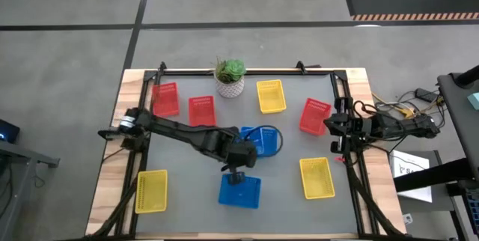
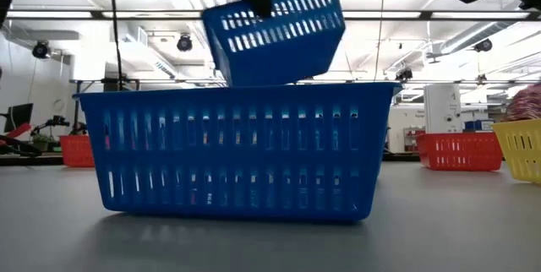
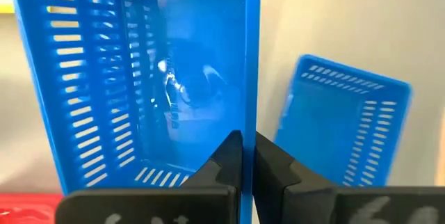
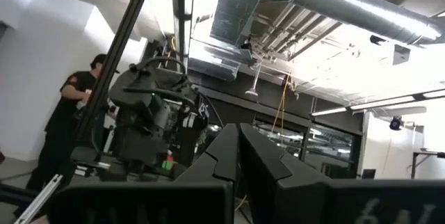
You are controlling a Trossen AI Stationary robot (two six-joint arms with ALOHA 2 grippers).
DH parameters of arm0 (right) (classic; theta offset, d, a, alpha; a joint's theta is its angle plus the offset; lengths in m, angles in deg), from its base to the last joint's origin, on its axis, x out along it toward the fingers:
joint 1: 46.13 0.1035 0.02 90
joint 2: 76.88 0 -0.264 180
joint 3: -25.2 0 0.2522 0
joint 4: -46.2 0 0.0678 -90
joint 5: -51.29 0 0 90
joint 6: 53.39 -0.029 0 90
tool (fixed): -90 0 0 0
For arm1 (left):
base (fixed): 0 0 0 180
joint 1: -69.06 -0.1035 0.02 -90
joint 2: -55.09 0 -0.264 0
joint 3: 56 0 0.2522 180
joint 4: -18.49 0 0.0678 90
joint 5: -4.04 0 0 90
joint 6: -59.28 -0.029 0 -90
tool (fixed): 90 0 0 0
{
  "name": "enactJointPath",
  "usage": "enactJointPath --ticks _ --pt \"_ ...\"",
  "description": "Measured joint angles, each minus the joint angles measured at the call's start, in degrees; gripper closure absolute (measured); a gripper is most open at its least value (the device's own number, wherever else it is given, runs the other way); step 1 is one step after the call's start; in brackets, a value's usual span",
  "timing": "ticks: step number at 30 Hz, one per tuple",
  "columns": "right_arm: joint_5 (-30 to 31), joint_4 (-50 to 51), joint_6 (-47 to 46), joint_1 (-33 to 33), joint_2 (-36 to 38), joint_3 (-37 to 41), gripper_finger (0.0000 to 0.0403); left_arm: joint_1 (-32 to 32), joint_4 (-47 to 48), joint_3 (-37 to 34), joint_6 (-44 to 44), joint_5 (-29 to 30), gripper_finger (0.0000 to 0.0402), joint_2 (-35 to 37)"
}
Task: Stack baskets by color
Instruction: Stack the middle blue basket on the top blue basket
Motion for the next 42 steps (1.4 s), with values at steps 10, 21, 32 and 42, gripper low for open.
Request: enactJointPath --ticks 10,21,32,42 --pt "0.04 8.06 0.48 0.00 -0.02 -3.50 0.0394 -3.82 2.78 7.25 -9.44 -0.07 0.0401 -7.55" --pt "0.11 9.55 0.56 0.00 -0.02 -4.09 0.0394 -4.46 2.65 10.84 -18.76 4.94 0.0402 -11.19" --pt "3.21 10.49 0.67 0.00 -0.02 -4.09 0.0394 -4.44 2.60 10.72 -20.49 6.99 0.0402 -14.25" --pt "3.19 11.14 0.95 0.00 -0.02 -4.09 0.0394 -4.65 1.01 9.81 -20.99 6.05 0.0402 -14.53"
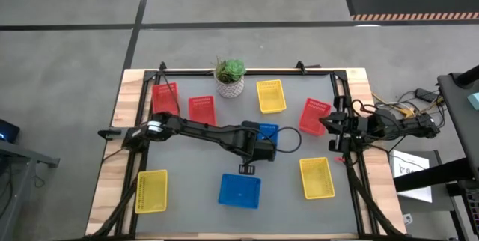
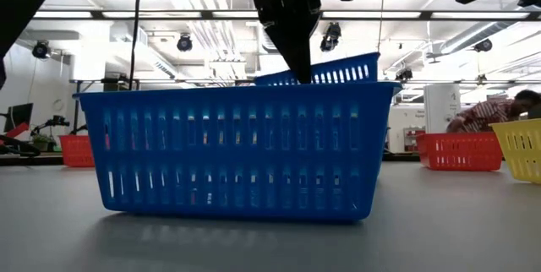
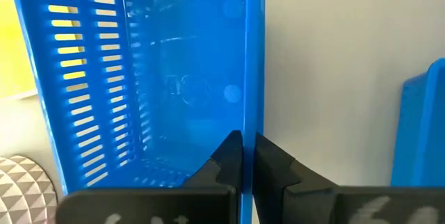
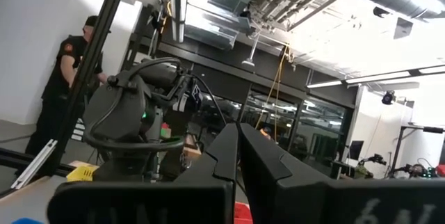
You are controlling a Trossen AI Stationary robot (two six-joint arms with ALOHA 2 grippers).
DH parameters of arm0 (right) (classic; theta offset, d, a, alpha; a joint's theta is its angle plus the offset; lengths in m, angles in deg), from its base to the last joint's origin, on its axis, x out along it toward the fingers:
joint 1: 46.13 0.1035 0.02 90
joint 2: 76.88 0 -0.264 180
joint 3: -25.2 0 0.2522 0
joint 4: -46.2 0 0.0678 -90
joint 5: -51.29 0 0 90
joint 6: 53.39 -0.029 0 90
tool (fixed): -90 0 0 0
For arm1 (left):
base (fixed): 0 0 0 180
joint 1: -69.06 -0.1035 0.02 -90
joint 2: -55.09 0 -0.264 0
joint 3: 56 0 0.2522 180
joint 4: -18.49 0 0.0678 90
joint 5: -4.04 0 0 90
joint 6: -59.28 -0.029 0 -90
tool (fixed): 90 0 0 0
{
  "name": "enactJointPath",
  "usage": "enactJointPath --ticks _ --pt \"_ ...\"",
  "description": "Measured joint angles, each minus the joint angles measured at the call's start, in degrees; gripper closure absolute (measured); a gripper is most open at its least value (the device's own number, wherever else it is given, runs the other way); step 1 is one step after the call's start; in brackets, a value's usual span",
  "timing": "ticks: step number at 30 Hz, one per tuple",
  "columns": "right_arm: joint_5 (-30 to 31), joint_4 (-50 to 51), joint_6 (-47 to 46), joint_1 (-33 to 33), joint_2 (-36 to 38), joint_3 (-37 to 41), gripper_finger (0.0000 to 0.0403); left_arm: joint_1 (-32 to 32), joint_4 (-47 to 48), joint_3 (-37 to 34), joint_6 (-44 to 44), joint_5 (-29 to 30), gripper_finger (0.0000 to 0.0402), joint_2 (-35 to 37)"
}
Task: Stack baskets by color
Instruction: Stack the middle blue basket on the top blue basket
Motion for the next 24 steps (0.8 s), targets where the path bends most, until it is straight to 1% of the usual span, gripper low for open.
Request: enactJointPath --ticks 6,11,24 --pt "-0.01 0.25 0.13 0.00 0.00 0.00 0.0394 -0.41 -1.98 -1.76 -0.01 -0.91 0.0402 0.00" --pt "-0.02 0.30 0.13 0.00 0.00 0.00 0.0394 -0.93 -2.27 -1.85 -0.02 -2.33 0.0402 -0.07" --pt "-0.04 0.80 0.13 0.00 -0.02 0.00 0.0394 -1.49 -3.49 -2.74 -0.03 -3.03 0.0400 -0.07"
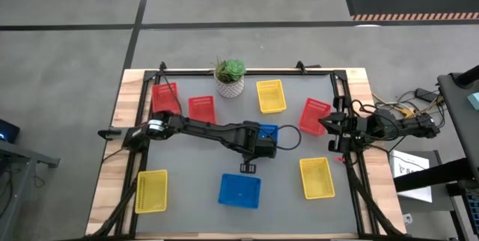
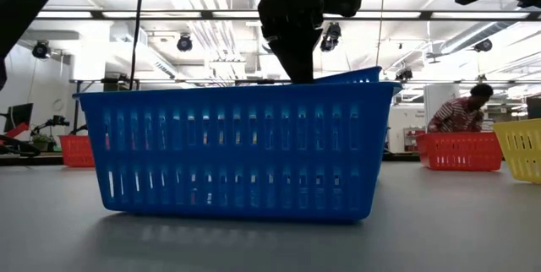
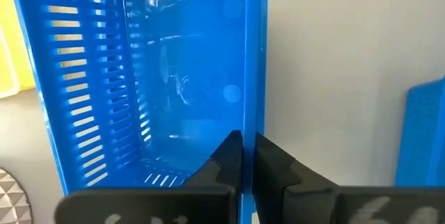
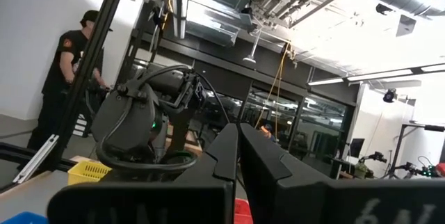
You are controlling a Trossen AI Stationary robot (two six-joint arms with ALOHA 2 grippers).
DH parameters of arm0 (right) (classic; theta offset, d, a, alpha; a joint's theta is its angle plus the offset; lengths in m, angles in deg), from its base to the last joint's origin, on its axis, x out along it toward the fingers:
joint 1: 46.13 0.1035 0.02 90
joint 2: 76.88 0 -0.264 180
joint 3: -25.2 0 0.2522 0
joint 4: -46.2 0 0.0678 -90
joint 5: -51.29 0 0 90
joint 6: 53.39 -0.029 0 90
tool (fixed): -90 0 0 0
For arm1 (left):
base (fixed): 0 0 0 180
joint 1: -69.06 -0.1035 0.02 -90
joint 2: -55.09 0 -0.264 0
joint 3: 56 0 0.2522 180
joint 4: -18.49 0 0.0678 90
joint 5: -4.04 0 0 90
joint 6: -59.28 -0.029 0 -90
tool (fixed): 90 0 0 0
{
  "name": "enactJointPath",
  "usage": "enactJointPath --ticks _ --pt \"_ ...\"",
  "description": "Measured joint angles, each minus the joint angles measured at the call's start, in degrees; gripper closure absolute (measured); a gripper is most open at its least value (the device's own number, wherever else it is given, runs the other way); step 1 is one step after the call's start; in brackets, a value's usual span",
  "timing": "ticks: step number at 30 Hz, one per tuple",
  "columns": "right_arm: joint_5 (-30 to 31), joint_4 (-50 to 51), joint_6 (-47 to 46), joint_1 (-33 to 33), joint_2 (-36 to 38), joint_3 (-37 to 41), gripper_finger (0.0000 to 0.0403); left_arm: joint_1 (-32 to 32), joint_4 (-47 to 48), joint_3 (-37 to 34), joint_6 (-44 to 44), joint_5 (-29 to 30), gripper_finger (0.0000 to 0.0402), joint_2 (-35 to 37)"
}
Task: Stack baskets by color
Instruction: Stack the middle blue basket on the top blue basket, then stack the middle red basket on the left red basket
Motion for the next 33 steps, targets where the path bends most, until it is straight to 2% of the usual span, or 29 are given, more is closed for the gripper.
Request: enactJointPath --ticks 15,33 --pt "-0.02 0.72 0.44 0.01 0.00 0.00 0.0394 -1.06 -1.03 -0.01 0.03 -1.90 0.0335 0.09" --pt "-0.09 2.52 0.96 0.01 -0.07 -0.02 0.0394 1.37 -0.66 -0.15 -0.47 -0.68 0.0331 6.06"
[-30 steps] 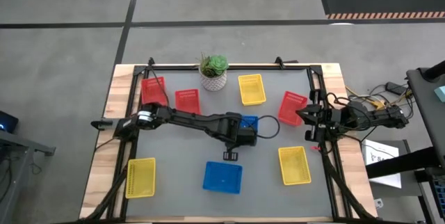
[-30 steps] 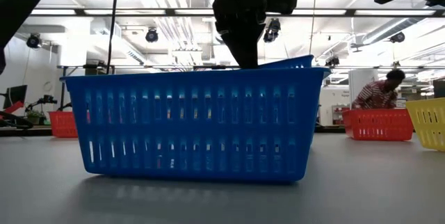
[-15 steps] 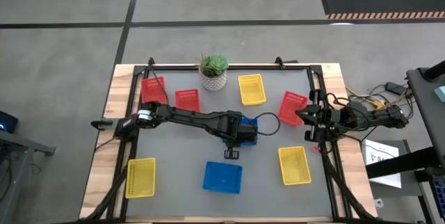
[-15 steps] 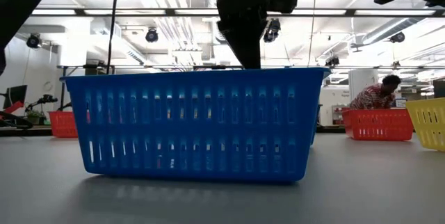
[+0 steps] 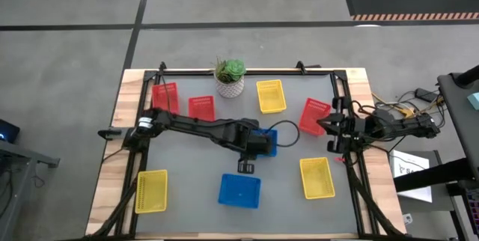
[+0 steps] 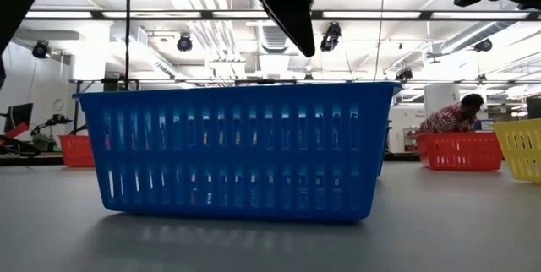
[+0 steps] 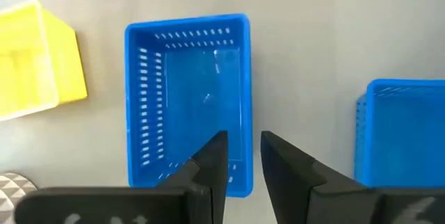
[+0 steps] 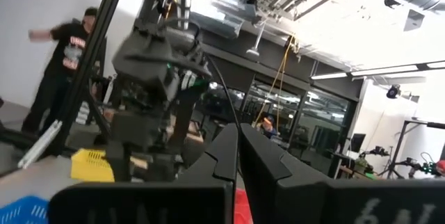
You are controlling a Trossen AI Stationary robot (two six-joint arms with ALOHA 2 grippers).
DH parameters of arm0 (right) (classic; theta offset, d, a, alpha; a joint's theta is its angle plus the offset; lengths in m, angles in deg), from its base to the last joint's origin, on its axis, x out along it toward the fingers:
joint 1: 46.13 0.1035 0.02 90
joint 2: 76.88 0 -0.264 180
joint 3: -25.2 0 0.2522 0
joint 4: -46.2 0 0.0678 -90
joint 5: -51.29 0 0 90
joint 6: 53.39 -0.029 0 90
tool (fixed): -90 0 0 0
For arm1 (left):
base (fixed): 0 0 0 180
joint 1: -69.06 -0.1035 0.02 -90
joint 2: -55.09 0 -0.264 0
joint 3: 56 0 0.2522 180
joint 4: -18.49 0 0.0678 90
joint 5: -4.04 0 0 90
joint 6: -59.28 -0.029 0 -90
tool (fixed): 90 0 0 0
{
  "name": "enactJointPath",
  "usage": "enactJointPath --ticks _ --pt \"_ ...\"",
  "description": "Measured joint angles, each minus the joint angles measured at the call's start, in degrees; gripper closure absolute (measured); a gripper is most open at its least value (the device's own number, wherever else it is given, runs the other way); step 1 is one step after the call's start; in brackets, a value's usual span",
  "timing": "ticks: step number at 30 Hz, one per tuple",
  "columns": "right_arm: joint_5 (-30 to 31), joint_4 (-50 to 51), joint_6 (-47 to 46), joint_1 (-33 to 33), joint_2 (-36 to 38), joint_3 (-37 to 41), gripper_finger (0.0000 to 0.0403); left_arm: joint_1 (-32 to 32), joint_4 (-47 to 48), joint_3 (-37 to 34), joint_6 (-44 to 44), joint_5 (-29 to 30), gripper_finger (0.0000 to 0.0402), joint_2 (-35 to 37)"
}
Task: Stack baskets by color
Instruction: Stack the middle red basket on the left red basket
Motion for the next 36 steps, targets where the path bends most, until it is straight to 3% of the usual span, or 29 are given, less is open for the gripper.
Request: enactJointPath --ticks 7,18,26,36 --pt "0.00 1.31 0.59 -0.03 -0.04 0.02 0.0394 0.07 -6.14 -7.40 1.59 1.25 0.0331 2.67" --pt "1.53 1.24 1.03 -0.03 -0.39 0.04 0.0394 0.13 -32.84 -39.39 8.72 5.13 0.0331 20.65" --pt "3.23 1.04 2.46 -0.03 -0.46 0.05 0.0394 0.02 -26.30 -51.52 22.90 10.04 0.0331 31.13" --pt "3.23 0.95 5.48 -0.06 -0.72 0.07 0.0394 -0.14 -13.16 -53.84 18.92 10.06 0.0331 36.09"
